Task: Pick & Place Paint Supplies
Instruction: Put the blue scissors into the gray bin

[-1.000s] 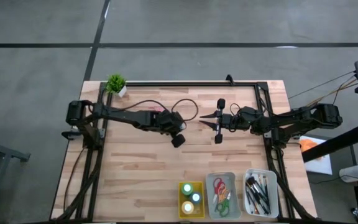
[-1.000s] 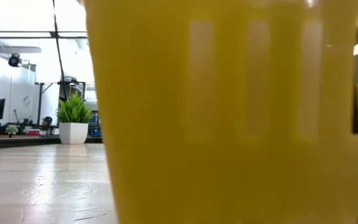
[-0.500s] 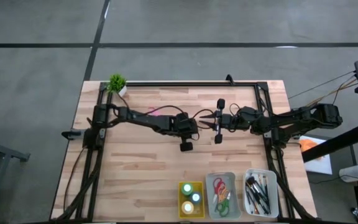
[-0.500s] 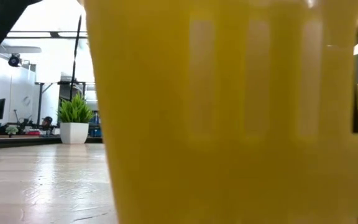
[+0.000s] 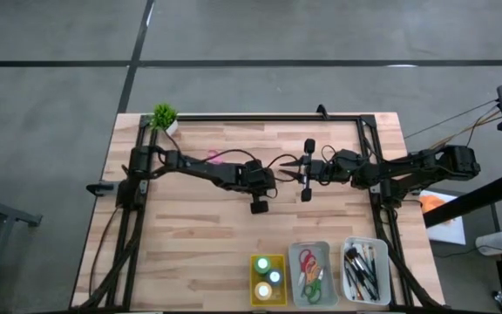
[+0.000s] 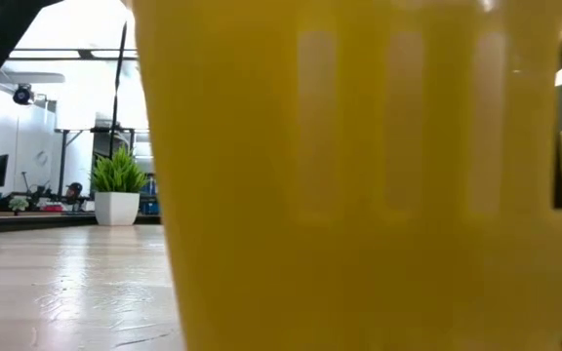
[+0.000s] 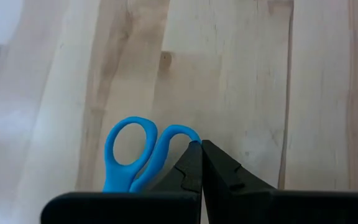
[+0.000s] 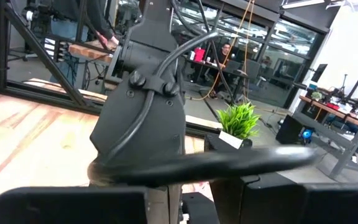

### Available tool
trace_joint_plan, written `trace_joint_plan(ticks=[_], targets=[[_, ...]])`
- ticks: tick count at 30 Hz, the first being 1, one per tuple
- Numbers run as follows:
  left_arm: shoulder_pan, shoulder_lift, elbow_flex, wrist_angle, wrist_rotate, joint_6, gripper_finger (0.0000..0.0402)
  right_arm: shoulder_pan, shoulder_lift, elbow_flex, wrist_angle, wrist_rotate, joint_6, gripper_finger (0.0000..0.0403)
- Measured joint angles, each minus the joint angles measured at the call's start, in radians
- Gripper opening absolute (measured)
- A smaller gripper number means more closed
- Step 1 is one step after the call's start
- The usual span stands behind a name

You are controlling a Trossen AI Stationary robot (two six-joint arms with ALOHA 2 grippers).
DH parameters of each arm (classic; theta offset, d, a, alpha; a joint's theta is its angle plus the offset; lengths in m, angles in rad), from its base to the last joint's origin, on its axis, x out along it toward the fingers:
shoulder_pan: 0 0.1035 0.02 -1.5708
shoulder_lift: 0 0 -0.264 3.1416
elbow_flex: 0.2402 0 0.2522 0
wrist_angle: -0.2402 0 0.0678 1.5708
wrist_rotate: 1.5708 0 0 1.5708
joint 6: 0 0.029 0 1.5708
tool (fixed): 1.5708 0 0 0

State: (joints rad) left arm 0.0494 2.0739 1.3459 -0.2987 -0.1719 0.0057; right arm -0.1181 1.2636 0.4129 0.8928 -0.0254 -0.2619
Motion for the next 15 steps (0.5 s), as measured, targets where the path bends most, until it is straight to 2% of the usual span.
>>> trace_joint_plan(ticks=[7,15], targets=[[-0.002,0.0,-0.099,0.164,0.0,-0.003,0.0001,0.0,0.0,0.0,0.0,0.0,0.0,0.0066],[-0.004,0.0,-0.107,0.185,0.029,-0.003,0.0001,0.0,0.0,0.0,0.0,0.0,0.0,0.0066]])
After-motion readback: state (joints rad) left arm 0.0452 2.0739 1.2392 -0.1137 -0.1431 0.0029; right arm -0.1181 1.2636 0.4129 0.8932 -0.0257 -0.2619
